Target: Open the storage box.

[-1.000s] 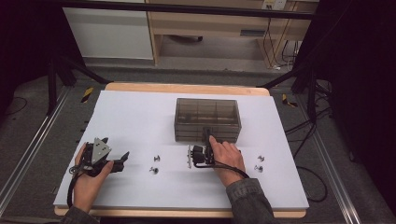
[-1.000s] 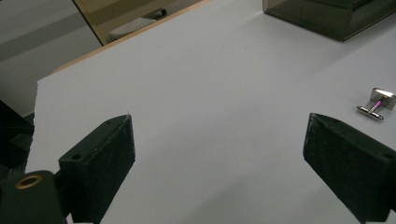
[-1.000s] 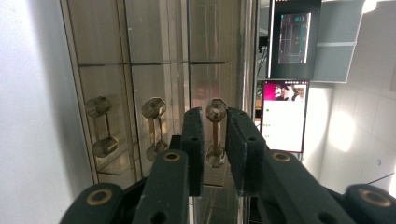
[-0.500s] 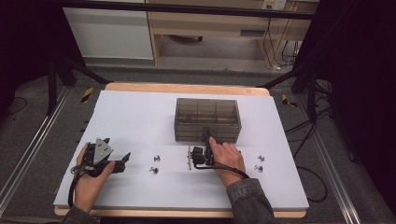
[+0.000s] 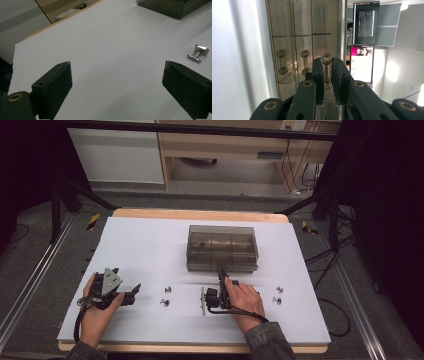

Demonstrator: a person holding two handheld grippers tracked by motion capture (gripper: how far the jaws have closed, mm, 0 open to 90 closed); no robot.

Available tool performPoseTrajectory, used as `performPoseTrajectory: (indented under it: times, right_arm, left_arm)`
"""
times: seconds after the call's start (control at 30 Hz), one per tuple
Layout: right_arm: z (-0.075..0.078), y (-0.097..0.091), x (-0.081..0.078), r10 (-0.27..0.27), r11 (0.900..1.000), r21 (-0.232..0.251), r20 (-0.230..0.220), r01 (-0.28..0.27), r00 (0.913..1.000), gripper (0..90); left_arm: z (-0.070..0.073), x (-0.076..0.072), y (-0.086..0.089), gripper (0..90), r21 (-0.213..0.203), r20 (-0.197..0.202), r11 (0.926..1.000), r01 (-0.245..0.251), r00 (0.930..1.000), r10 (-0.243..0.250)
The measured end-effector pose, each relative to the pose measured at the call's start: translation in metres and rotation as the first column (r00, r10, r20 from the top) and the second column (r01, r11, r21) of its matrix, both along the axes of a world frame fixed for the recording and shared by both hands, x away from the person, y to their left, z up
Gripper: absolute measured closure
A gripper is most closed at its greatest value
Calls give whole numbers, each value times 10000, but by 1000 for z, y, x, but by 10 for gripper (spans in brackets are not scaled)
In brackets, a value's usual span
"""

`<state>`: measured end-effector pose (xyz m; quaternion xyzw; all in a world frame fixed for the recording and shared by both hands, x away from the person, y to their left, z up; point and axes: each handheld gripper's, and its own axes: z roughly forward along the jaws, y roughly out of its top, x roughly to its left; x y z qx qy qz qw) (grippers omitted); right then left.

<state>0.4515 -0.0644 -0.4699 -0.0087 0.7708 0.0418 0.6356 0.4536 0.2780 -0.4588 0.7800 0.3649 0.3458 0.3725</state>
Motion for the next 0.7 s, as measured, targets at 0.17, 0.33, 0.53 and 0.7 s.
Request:
performPoseTrajectory:
  times: [0.17,0.33,0.53,0.7]
  right_arm:
    - [2,-1,0,-180,9995,274,-150,184,9997,709]
    - [9,-6,-5,-615,9874,1417,-635,700,9961,538]
    - [19,-24,-9,-745,9353,3274,-1877,1339,9794,420]
    - [28,-49,-11,-646,8674,4574,-2868,1959,9558,365]
  left_arm:
    - [1,-4,-1,81,199,50,9998,70,10000,-71]
    - [-1,-4,-8,57,587,-80,9971,481,9988,-477]
    - [5,-5,-26,46,706,-242,9897,1247,9921,-1233]
    - [18,-5,-44,50,472,-476,9775,2058,9779,-2036]
